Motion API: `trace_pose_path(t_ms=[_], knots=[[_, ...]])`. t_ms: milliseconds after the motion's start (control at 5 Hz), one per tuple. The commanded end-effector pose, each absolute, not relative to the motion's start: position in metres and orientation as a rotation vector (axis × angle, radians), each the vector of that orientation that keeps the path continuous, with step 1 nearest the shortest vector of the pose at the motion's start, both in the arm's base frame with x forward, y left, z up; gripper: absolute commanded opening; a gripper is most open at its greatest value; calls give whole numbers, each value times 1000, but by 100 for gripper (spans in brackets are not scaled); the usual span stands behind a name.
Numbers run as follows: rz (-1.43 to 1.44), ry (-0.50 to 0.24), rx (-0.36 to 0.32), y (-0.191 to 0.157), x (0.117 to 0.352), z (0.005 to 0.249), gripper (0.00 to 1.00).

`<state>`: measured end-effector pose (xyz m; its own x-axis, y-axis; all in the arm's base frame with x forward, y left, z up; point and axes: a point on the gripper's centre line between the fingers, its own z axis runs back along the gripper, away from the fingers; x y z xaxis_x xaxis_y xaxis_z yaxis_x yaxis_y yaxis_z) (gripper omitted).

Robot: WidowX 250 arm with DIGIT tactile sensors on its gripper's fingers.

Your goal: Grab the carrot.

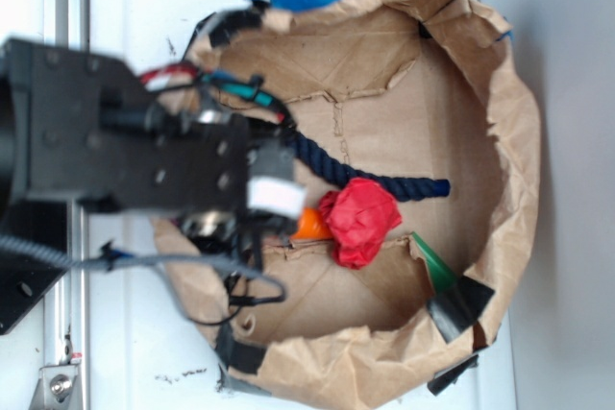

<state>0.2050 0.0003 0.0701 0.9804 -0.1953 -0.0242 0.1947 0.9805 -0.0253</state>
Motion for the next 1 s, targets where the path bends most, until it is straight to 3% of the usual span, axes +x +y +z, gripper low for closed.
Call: trace_pose_path(t_ms=[0,400,800], knots=[[0,-16,38,-4,207,146,0],[73,-45,60,-2,214,170,0],[74,-60,48,-4,229,168,0]])
